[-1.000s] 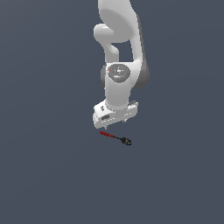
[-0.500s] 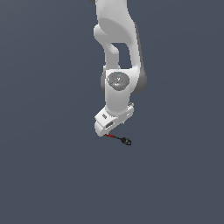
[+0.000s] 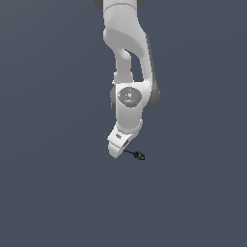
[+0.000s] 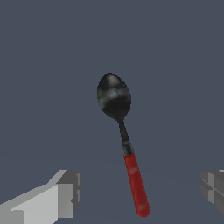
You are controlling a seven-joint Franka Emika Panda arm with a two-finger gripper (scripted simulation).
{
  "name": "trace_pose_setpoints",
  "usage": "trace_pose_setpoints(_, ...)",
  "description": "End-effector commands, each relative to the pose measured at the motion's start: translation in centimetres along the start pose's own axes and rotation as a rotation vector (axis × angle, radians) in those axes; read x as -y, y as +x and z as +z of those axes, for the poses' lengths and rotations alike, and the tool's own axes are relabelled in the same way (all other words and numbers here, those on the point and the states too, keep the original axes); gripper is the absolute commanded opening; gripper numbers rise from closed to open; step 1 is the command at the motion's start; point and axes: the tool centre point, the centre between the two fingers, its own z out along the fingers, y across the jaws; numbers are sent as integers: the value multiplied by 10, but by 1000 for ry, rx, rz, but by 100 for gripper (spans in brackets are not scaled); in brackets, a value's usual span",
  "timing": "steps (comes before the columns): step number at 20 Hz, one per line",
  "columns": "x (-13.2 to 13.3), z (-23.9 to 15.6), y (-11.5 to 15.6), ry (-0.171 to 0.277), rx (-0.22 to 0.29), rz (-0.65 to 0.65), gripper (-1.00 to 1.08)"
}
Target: Pick up the object and move it to a goal position.
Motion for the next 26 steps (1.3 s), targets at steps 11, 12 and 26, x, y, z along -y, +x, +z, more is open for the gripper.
trace_pose_setpoints(11, -3, 22, 4, 0, -11, -272, 100)
trace_pose_setpoints(12, -3, 23, 4, 0, -11, -284, 100)
trace_pose_setpoints(26, -3, 36, 4, -1, -13, -326, 100)
